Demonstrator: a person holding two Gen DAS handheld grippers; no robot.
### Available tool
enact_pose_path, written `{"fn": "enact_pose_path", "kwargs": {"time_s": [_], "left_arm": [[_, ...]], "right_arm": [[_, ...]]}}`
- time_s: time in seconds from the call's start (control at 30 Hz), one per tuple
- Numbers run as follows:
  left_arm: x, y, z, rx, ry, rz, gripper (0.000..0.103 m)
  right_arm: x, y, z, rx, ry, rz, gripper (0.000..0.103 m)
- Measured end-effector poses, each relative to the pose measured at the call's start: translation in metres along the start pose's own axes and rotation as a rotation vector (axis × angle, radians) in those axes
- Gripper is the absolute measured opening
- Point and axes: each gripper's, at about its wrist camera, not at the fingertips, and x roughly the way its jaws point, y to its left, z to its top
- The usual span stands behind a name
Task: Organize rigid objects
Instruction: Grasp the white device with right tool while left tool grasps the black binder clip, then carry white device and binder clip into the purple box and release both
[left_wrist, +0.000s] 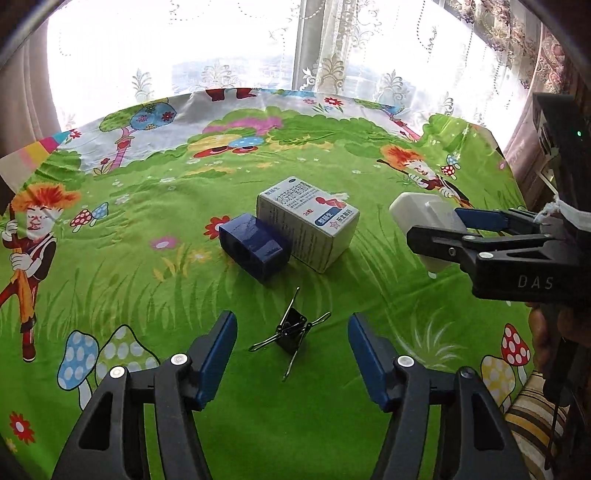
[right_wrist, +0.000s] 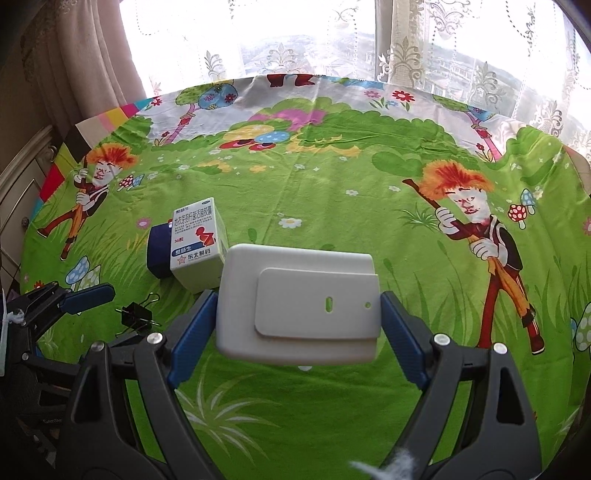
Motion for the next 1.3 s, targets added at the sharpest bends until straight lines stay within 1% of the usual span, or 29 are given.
{"fn": "enact_pose_path", "kwargs": {"time_s": [0.07,0.1,0.17,0.2,0.27,0.33,0.43,0.8,1.13,1.3], "left_arm": [[0.006,-0.001,0.001,0.017,0.011,-0.004,0.047],[0.009,-0.001,0.001,0.023,0.018,-0.003,0.043],[0.013,0.000,-0.001,0.030,0.032,0.004,0.025],[0.011,0.001,-0.002,0.026,0.027,0.002,0.024],[0.009,0.002,-0.004,0.013,0.031,-0.010,0.023],[0.005,0.003,-0.007,-0.004,0.034,0.000,0.023],[-0.005,0.009,-0.013,-0.066,0.027,0.004,0.022],[-0.057,0.027,-0.043,-0.253,-0.041,0.022,0.022],[-0.098,0.033,-0.071,-0.333,-0.089,0.015,0.022],[-0.120,0.043,-0.088,-0.375,-0.110,0.024,0.022]], "right_arm": [[0.000,0.000,-0.006,0.001,0.012,0.000,0.089],[0.000,0.000,-0.008,0.001,0.016,0.001,0.089],[-0.001,0.001,-0.013,-0.001,0.023,0.001,0.089],[-0.001,0.002,-0.015,-0.002,0.024,0.002,0.089],[-0.003,0.004,-0.019,-0.006,0.028,0.002,0.089],[-0.005,0.006,-0.022,-0.008,0.033,0.005,0.089],[-0.010,0.013,-0.026,-0.020,0.031,0.011,0.089],[-0.041,0.042,-0.037,-0.057,0.002,0.044,0.089],[-0.066,0.070,-0.050,-0.097,-0.016,0.069,0.089],[-0.079,0.088,-0.057,-0.128,-0.026,0.083,0.089]]}}
